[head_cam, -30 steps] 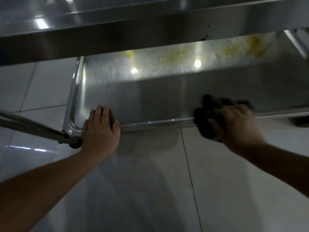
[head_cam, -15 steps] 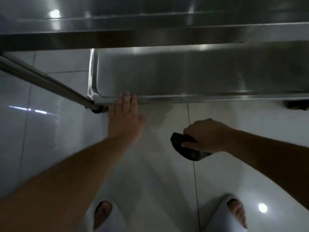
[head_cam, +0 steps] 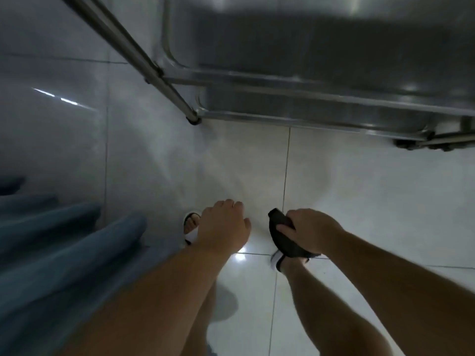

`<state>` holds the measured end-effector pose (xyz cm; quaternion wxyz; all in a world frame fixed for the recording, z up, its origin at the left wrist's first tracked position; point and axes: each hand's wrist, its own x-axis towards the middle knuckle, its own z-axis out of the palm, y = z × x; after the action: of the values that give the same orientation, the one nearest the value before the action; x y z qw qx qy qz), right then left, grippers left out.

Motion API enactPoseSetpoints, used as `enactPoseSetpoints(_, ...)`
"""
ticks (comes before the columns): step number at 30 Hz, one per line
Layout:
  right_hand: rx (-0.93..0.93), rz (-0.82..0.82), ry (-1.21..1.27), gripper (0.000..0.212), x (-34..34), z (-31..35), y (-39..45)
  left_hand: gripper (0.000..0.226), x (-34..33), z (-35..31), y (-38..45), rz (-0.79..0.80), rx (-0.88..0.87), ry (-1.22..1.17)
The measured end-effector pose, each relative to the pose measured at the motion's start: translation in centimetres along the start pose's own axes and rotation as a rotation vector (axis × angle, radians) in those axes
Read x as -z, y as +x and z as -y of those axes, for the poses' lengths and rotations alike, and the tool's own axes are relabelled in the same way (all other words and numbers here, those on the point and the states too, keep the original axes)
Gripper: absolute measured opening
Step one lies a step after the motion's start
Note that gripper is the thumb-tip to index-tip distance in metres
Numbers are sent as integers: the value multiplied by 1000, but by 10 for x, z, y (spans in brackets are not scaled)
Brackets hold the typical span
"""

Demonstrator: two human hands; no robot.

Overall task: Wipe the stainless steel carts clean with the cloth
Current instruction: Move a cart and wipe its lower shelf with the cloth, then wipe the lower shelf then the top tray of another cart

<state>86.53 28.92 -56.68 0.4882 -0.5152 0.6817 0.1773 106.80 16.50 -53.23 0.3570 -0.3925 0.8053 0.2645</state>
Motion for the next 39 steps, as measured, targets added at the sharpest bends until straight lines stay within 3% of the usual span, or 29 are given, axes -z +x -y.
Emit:
enactPoseSetpoints(4,120,-5,-279,41,74,72,-72,40,68,22,-87,-6,43,-18)
enactPoseSetpoints(9,162,-38,-368,43,173,170,-144,39,160,66,-186,-106,105,-95)
enactPoseSetpoints(14,159,-161,-395,45,262,275,-213,34,258,116,-267,-205,173,-167)
enactPoseSetpoints(21,194,-419,-504,46,389,391,-281,46,373,164,-335,-393,268,-196)
enactPoseSetpoints(31,317,-620,-412,49,568,461,-321,46,529,190,-384,-664,386,-272)
enactPoseSetpoints(39,379,-669,-327,48,641,474,-294,50,596,225,-362,-614,346,-282)
